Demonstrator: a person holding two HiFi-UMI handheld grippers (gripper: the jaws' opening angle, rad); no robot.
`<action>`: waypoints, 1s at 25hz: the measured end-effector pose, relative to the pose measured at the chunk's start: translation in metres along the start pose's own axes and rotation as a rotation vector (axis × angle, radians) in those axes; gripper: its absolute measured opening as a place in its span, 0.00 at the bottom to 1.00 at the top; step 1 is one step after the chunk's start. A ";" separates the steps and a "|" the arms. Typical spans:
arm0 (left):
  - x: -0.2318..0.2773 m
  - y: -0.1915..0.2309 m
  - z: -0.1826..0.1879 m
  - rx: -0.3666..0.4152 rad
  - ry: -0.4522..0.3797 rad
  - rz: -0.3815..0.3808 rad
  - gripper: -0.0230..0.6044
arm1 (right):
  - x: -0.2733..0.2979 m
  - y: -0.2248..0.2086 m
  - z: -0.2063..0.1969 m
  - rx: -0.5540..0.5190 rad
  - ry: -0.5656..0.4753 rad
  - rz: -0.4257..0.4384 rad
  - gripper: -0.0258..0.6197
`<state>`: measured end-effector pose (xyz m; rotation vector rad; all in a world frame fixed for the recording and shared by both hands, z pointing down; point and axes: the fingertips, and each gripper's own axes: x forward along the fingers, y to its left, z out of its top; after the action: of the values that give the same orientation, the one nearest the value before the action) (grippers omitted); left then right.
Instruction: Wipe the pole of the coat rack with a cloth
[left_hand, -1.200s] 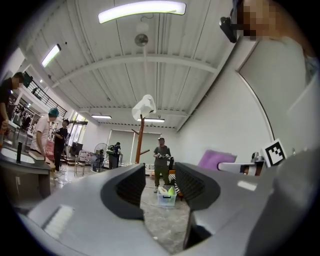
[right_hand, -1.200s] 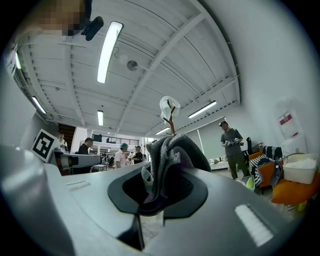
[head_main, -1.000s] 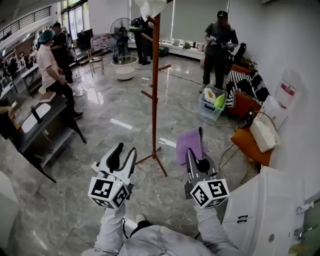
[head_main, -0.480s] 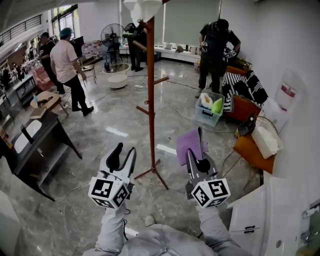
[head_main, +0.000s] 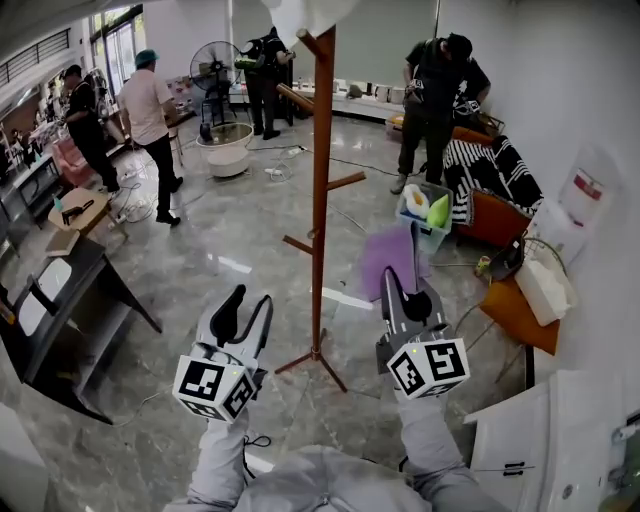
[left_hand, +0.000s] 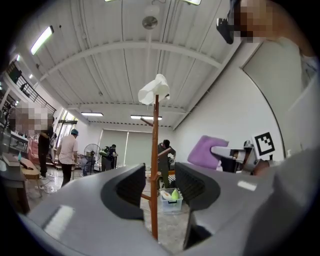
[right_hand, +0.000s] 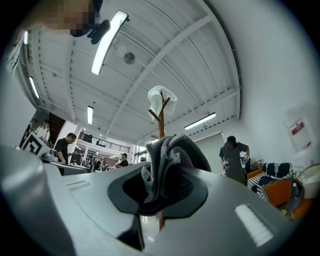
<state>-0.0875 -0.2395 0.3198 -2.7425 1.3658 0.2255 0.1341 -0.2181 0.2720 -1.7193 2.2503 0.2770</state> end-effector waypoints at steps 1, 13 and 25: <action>0.003 0.006 -0.001 -0.001 -0.002 0.000 0.35 | 0.011 -0.001 0.005 -0.014 -0.015 -0.004 0.12; 0.013 0.052 -0.024 -0.038 0.015 0.074 0.35 | 0.143 -0.013 0.082 -0.302 -0.177 -0.012 0.12; 0.007 0.082 -0.024 -0.041 -0.004 0.257 0.35 | 0.243 0.021 0.069 -0.502 -0.134 0.109 0.12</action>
<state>-0.1463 -0.2981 0.3430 -2.5898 1.7298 0.2757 0.0632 -0.4100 0.1225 -1.7302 2.3070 1.0242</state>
